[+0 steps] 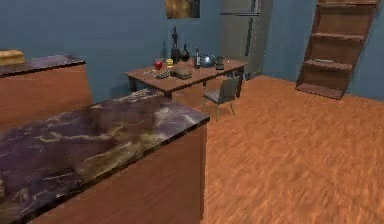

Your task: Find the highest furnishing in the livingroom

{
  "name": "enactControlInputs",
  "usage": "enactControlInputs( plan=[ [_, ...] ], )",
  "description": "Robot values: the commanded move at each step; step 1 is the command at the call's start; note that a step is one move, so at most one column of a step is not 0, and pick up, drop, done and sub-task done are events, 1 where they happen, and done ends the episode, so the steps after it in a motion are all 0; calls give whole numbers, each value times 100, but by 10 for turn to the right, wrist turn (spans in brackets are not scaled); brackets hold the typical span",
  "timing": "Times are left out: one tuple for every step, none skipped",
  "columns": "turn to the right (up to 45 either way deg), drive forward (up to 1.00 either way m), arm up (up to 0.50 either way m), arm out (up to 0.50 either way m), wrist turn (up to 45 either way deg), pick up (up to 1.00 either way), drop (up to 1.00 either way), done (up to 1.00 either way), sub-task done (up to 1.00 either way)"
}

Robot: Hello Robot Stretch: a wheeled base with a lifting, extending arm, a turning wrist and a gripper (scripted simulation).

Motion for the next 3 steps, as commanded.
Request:
enactControlInputs(
  plan=[
    [450,0,0,0,0,0,0,0,0],
    [270,0,0,0,0,0,0,0,0],
    [0,65,0,0,0,0,0,0,0]
  ],
)
